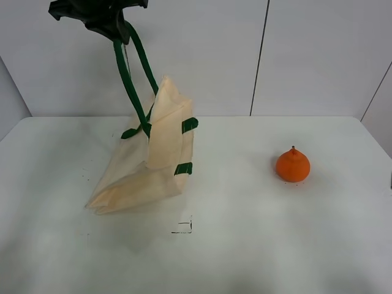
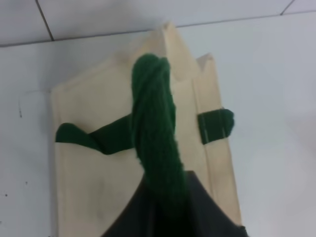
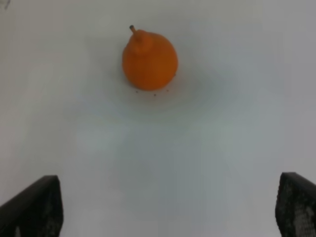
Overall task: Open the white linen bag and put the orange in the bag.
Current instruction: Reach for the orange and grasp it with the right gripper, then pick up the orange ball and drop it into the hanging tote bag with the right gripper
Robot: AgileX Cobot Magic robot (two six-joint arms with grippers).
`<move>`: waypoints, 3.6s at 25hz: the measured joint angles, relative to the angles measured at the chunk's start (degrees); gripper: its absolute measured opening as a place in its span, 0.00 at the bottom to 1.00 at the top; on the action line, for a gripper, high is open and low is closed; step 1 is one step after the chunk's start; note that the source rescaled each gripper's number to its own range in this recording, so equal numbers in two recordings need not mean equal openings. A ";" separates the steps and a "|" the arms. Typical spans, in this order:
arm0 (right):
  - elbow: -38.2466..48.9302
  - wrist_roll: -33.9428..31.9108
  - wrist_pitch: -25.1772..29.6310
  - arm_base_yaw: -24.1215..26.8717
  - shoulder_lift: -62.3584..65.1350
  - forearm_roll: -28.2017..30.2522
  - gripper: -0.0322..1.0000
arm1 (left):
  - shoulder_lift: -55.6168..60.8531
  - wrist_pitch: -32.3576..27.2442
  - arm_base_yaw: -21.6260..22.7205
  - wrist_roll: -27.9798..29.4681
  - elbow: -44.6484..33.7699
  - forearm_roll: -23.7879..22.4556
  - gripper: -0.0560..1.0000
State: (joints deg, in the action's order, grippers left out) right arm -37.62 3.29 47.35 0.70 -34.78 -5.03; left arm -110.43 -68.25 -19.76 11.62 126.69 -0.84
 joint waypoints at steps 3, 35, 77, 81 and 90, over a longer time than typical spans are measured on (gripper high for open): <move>-6.46 2.37 -4.33 0.00 -15.42 -0.44 0.99 | 0.24 0.00 0.00 -0.25 -0.02 0.00 0.05; -47.39 1.70 -2.29 -3.26 -87.59 0.64 0.98 | 1.03 0.00 0.00 -0.49 -0.02 2.79 0.05; -62.53 9.69 -12.54 -28.15 -89.65 -38.76 0.03 | 2.54 0.00 0.00 -0.50 -0.02 2.79 0.05; -62.53 14.17 -12.72 -28.09 -92.61 -44.72 0.03 | 2.54 0.00 0.00 -0.50 -0.02 2.79 0.05; -62.66 19.17 -12.13 -28.09 -92.91 -45.72 0.78 | 2.54 0.00 0.00 -0.55 -0.02 2.79 0.05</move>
State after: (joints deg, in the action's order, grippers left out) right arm -100.28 22.46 35.22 -27.38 -127.69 -50.75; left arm -107.89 -68.25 -19.76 11.07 126.67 1.94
